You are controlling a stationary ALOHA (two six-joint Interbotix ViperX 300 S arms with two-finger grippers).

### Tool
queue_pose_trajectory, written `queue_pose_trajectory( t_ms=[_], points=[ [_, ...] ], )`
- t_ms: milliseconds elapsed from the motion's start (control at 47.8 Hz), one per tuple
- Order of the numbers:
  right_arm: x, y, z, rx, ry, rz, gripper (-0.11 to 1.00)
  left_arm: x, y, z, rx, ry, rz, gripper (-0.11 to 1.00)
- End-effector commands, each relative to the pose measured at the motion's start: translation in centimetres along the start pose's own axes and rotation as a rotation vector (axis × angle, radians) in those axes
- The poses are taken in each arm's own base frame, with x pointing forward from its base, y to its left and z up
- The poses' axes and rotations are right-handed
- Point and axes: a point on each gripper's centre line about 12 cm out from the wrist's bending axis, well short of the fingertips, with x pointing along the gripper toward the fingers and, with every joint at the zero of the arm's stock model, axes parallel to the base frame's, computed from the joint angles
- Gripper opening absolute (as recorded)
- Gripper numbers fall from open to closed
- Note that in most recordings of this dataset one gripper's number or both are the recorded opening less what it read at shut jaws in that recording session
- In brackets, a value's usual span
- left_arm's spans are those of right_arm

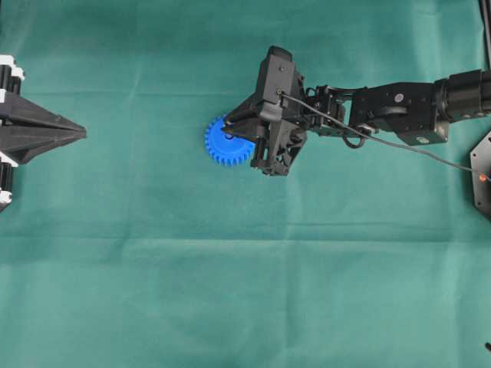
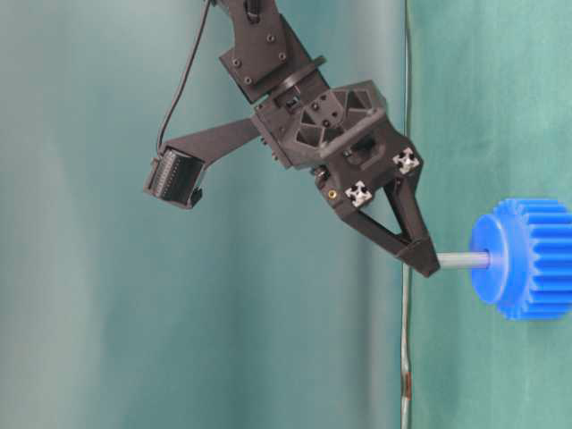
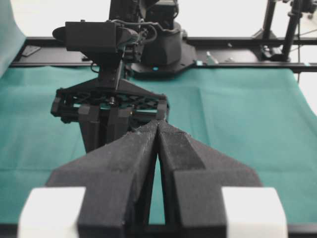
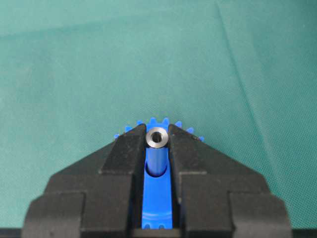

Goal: Insert the shaft placed at a random location into the center hole of the medium gear at another random location.
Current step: 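Align the held shaft over the gear hole and lower it in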

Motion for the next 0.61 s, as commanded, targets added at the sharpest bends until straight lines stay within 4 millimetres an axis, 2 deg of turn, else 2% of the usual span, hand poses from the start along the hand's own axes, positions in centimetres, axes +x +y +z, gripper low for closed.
queue_pose_trajectory(
  t_ms=[0, 272, 585],
  points=[
    [-0.4, 0.2, 1.2, 0.011, -0.040, 0.004, 0.13, 0.2, 0.0, 1.1, 0.003, -0.029, 0.001, 0.00],
    [-0.3, 0.4, 1.1, 0.009, -0.041, 0.008, 0.13, 0.2, 0.0, 1.1, 0.003, -0.028, 0.001, 0.00],
    [1.0, 0.4, -0.5, 0.005, -0.022, 0.007, 0.13, 0.2, 0.0, 1.1, 0.003, -0.029, 0.001, 0.00]
  ],
)
